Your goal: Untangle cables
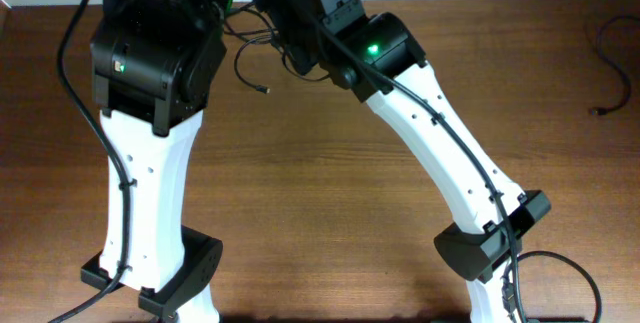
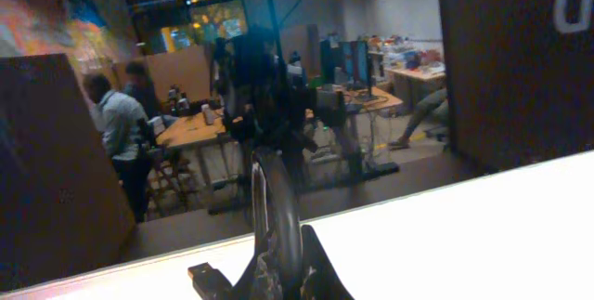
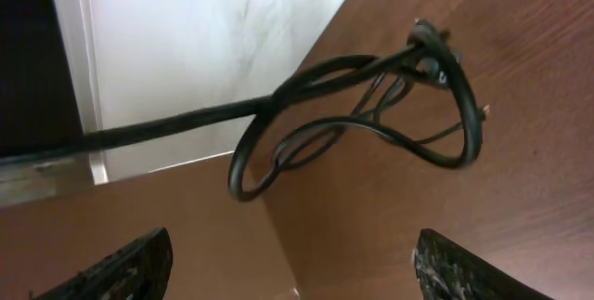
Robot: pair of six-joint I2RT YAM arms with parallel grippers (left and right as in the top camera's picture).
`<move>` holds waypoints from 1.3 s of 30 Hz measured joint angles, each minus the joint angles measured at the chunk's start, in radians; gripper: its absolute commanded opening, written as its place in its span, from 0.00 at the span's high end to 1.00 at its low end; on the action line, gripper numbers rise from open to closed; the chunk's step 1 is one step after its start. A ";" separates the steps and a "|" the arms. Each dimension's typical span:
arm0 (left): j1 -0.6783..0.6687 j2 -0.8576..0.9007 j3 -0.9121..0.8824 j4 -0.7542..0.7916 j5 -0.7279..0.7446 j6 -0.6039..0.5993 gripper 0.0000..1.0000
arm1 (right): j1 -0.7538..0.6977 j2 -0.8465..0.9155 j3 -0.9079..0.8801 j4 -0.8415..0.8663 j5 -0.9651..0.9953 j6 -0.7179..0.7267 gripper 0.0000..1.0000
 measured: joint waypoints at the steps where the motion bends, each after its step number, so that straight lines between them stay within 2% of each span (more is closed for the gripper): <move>1: 0.000 0.000 0.000 0.000 -0.003 0.002 0.97 | 0.000 0.000 0.000 0.004 0.000 0.000 0.17; 8: -0.030 0.000 0.000 0.009 -0.011 0.008 0.97 | 0.000 0.000 0.000 0.003 0.014 -0.010 0.19; 10: -0.043 0.000 0.000 0.009 -0.011 0.008 0.97 | 0.000 0.000 0.000 -0.003 0.030 -0.020 0.23; 11: -0.048 0.000 0.000 0.009 -0.011 0.008 0.97 | 0.000 0.000 0.000 -0.003 0.037 -0.030 0.28; 13: -0.054 0.000 0.000 0.009 -0.011 0.008 0.97 | 0.000 0.000 0.000 -0.005 0.051 -0.043 0.75; 14: -0.054 0.000 0.000 0.009 -0.011 0.008 0.97 | 0.000 0.001 0.000 -0.007 0.056 -0.053 0.96; 26: -0.025 0.000 0.000 -0.037 -0.073 0.008 0.98 | 0.000 0.040 -0.001 -0.043 0.035 -0.098 0.96; 31: 0.020 0.000 0.000 -0.063 -0.108 0.008 0.97 | 0.000 0.014 -0.002 -0.033 0.023 -0.274 0.96; 35: 0.048 0.000 0.000 -0.087 -0.135 0.010 0.98 | -0.004 -0.097 -0.006 -0.060 0.043 -0.498 0.96; 39: 0.173 0.000 0.000 -0.166 -0.158 0.004 1.00 | -0.029 -0.253 -0.007 -0.132 0.117 -0.658 0.96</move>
